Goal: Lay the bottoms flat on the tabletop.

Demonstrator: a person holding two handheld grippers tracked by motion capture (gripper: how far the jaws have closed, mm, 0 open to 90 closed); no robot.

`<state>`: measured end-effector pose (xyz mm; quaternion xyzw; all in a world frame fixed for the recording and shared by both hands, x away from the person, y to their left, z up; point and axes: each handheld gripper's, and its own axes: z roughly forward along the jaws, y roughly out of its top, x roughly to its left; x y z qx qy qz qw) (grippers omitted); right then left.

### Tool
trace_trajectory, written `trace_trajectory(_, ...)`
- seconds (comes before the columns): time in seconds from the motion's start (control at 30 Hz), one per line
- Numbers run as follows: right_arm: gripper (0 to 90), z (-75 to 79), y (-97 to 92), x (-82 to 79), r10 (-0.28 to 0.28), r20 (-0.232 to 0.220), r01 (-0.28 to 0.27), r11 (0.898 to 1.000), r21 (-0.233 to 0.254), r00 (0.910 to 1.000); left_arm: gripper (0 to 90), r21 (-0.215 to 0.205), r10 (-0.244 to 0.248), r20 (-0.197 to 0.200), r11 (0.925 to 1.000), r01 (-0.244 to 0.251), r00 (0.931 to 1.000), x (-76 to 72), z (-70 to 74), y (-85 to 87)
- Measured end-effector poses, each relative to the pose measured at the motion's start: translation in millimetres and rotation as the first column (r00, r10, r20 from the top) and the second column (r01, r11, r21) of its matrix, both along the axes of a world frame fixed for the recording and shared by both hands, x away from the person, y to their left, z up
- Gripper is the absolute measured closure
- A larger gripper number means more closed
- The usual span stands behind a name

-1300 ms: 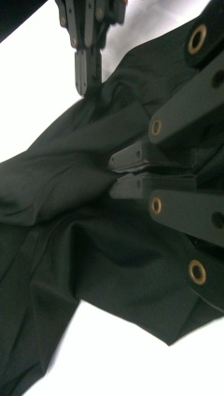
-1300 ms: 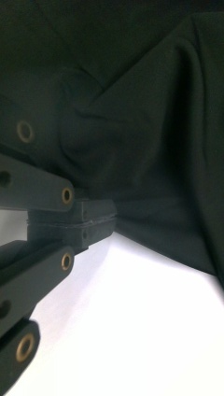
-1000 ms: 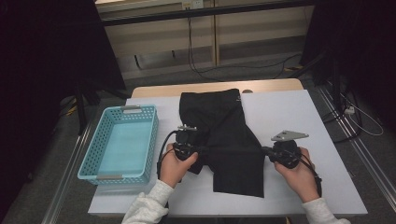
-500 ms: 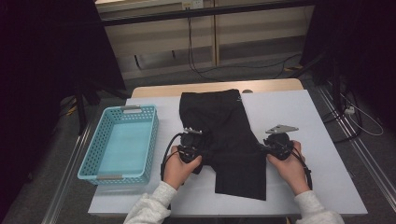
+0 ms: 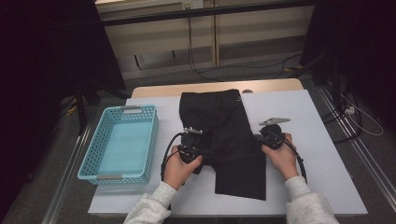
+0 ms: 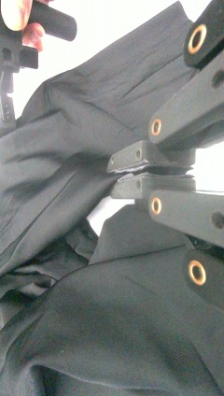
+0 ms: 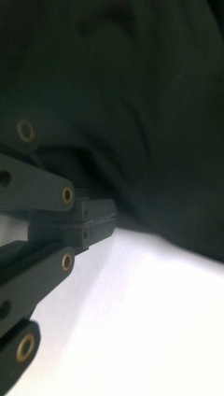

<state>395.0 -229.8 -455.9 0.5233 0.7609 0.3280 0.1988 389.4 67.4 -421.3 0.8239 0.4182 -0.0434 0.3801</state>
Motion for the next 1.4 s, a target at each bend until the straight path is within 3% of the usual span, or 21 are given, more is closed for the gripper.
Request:
trace_trajectory(0.07,90.0,5.8,-8.5,-3.5,-0.033,0.021,0.034,0.999,-0.040,0.9992,86.9,-0.016,-0.003,0.014,0.9999,0.003,0.9999,-0.8,1.1,-0.7)
trace_trajectory(0.2,90.0,23.2,-31.4,-15.0,-0.109,0.074,0.112,0.993,-0.036,0.9913,86.8,-0.043,-0.026,0.017,0.9987,0.027,0.9995,-4.2,-0.2,-11.3)
trace_trajectory(0.27,90.0,24.4,-34.8,-19.4,-0.117,0.068,0.121,0.991,-0.051,0.9907,86.2,-0.029,-0.043,0.016,0.9987,0.043,0.9990,-5.6,-2.9,-16.9)
trace_trajectory(0.33,90.0,18.8,-32.7,-23.4,-0.109,0.037,0.112,0.989,-0.097,0.9933,85.6,-0.023,-0.050,0.008,0.9985,0.050,0.9987,-5.7,-4.9,-18.9)
trace_trajectory(0.43,88.9,9.9,-30.0,-23.3,-0.096,0.001,0.095,0.991,-0.091,0.9954,85.5,-0.014,-0.049,0.000,0.9987,0.049,0.9988,-4.8,-6.3,-19.3)
trace_trajectory(0.5,77.3,8.2,-28.4,-20.4,-0.104,0.032,0.106,0.989,-0.102,0.9941,85.6,-0.011,-0.041,-0.002,0.9991,0.041,0.9992,-3.7,-5.8,-17.1)
trace_trajectory(0.57,73.7,8.0,-29.3,-17.4,-0.110,0.045,0.113,0.991,-0.069,0.9929,85.6,-0.005,-0.035,-0.009,0.9994,0.035,0.9993,-2.1,-5.6,-13.9)
trace_trajectory(0.63,63.0,7.0,-30.7,-12.1,-0.135,0.055,0.137,0.990,-0.040,0.9894,85.6,0.004,-0.030,-0.013,0.9995,0.030,0.9995,-1.6,-5.1,-11.0)
trace_trajectory(0.73,61.1,4.4,-31.9,-5.2,-0.139,0.053,0.138,0.990,0.015,0.9889,85.9,0.009,-0.030,-0.019,0.9995,0.031,0.9994,-1.4,-4.5,-8.3)
trace_trajectory(0.93,52.1,4.1,-31.3,16.3,-0.156,0.038,0.153,0.986,0.063,0.9871,84.6,0.012,-0.053,-0.032,0.9985,0.054,0.9981,-2.7,-6.2,-12.3)
trace_trajectory(0.97,49.8,4.3,-31.0,21.2,-0.160,0.046,0.158,0.986,0.061,0.9860,81.9,0.006,-0.048,-0.023,0.9988,0.048,0.9986,-2.2,-5.1,-11.4)
trace_trajectory(1.0,49.6,4.7,-30.6,26.2,-0.161,0.041,0.159,0.986,0.058,0.9861,73.2,0.006,-0.025,0.016,0.9997,0.025,0.9995,-1.1,-1.9,-8.5)
trace_trajectory(1.07,48.9,4.4,-30.8,36.5,-0.158,0.031,0.155,0.985,0.075,0.9870,40.6,-0.013,0.049,0.098,0.9987,-0.048,0.9940,3.4,7.3,-0.5)
trace_trajectory(1.1,47.8,4.4,-30.6,41.1,-0.163,0.024,0.161,0.984,0.081,0.9863,34.2,-0.024,0.078,0.112,0.9968,-0.076,0.9907,6.2,11.9,4.9)
trace_trajectory(1.2,47.5,3.7,-30.0,54.1,-0.164,0.020,0.162,0.983,0.092,0.9863,23.7,-0.022,0.134,0.164,0.9909,-0.133,0.9773,11.7,18.8,18.3)
trace_trajectory(1.23,47.5,2.6,-30.3,58.2,-0.166,0.013,0.164,0.981,0.103,0.9861,22.4,-0.012,0.137,0.171,0.9905,-0.137,0.9757,13.8,18.5,22.0)
trace_trajectory(1.33,47.8,-4.5,-30.0,70.6,-0.193,-0.027,0.195,0.975,0.106,0.9809,20.4,-0.009,0.152,0.158,0.9883,-0.152,0.9757,16.0,15.4,25.6)
trace_trajectory(1.4,48.4,-5.0,-28.7,77.6,-0.202,-0.021,0.203,0.970,0.131,0.9791,20.3,0.001,0.148,0.157,0.9886,-0.150,0.9765,16.2,14.3,26.3)
